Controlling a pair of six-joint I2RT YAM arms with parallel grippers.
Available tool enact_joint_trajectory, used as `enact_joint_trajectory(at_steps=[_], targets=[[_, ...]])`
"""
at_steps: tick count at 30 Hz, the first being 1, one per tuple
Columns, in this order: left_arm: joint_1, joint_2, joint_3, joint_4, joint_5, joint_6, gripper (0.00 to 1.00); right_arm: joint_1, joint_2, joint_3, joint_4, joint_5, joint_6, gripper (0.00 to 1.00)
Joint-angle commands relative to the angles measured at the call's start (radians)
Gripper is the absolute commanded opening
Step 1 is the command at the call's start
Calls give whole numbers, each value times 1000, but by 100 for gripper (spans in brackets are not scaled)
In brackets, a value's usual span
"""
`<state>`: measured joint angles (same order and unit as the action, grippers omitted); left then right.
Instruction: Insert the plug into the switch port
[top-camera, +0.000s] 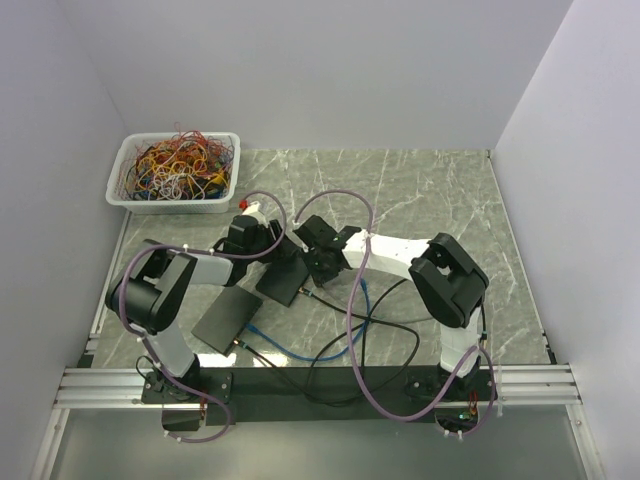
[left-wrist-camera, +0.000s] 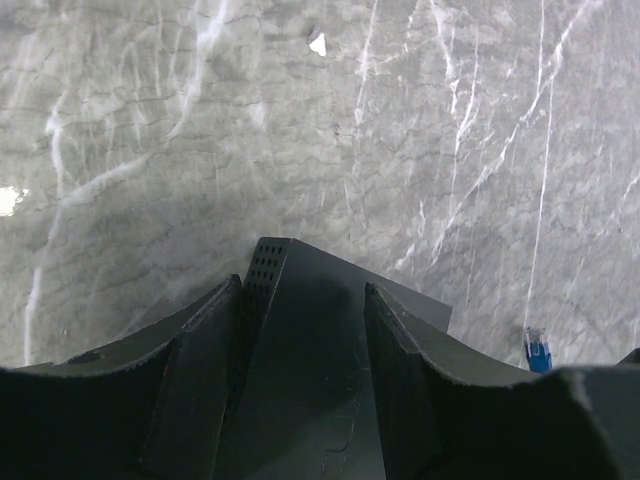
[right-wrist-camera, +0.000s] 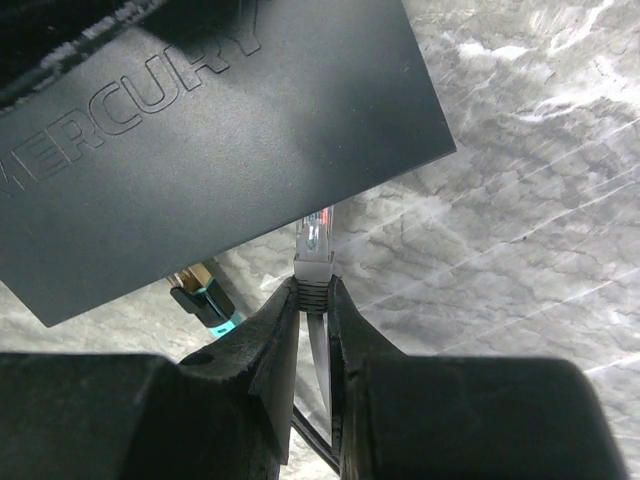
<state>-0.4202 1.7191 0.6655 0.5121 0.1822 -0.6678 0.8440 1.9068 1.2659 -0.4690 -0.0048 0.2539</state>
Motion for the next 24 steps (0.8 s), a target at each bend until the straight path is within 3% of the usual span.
enact_joint_trajectory(at_steps=[1, 13, 24], targets=[[-25, 20, 19, 40, 111, 53, 57, 6, -5, 62, 32, 3, -41, 0], [-38, 59, 23, 71, 247, 168, 57, -19, -78, 17, 121, 8, -116, 0], [-71, 82, 16, 81, 266, 224, 56, -89, -111, -30, 243, -49, -133, 0]])
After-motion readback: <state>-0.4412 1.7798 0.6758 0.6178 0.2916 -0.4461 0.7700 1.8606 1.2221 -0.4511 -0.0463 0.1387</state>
